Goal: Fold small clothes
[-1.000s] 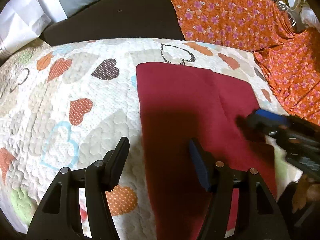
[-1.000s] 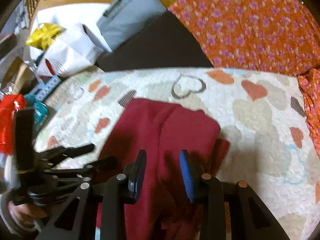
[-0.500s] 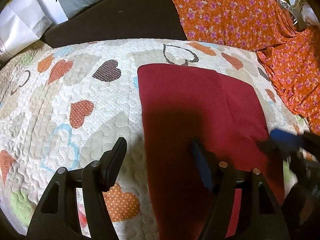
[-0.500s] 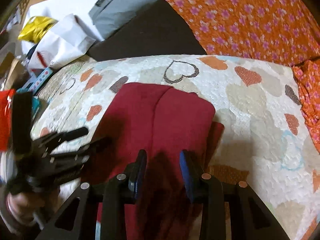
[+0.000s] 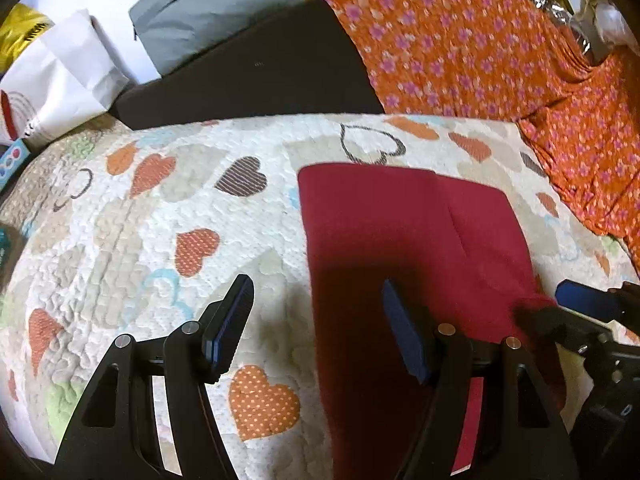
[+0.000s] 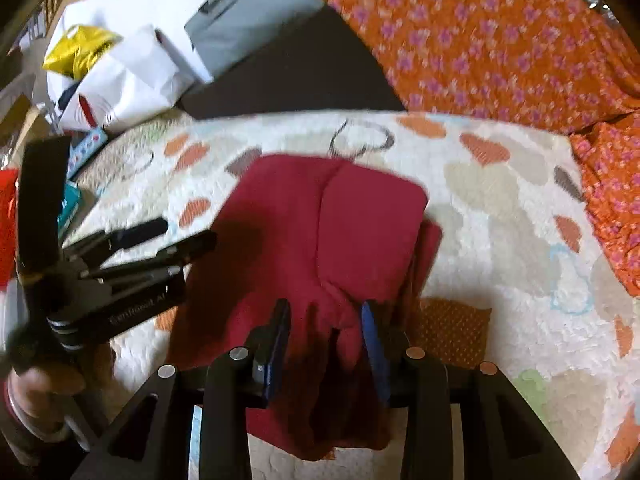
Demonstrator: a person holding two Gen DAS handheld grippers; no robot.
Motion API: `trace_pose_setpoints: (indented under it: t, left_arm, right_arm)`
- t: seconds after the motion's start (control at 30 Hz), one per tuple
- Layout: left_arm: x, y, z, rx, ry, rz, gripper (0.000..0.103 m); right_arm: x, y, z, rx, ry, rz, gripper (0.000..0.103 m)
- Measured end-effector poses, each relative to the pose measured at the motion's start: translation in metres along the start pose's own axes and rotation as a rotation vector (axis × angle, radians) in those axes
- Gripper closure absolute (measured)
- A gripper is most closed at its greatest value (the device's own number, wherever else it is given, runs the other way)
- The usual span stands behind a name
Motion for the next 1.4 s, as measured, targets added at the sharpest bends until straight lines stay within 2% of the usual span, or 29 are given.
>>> trace_pose_setpoints:
  t: [0.2,0.4,0.77,1.4]
  left_arm:
    - [-0.004,-0.002,0.01,0.025,0.021,-0.003,0.036]
    - [-0.006,-0.003,0.02,0.044,0.019,0.014,0.036]
    - [0.0,-0.002,0.028,0.093,0.017,-0.023,0.036]
    - [0.003,-0.004,0.024,0.095,0.04,-0.049,0.036]
  right_arm:
    - [-0.003,0.002,0.009,0.018,-0.021,-0.037,0.067]
    - [-0.005,0.003,0.014,0.031,-0.029,-0.057,0.059]
    - [-0.009,0.002,0.015,0.024,-0.031,-0.057,0.058]
    - [-0.009,0.001,0.01,0.025,-0.022,-0.065,0.058]
Point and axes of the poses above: each gripper's, at about its wrist camera, not at the fingertips, and z roughly against the way its jaws point, x to its right, y to its top, the point moved 1 cm from there along -z, roughly the way its jaws point, and after that the axes turned 14 degrees about z, right-handed, at the moved point
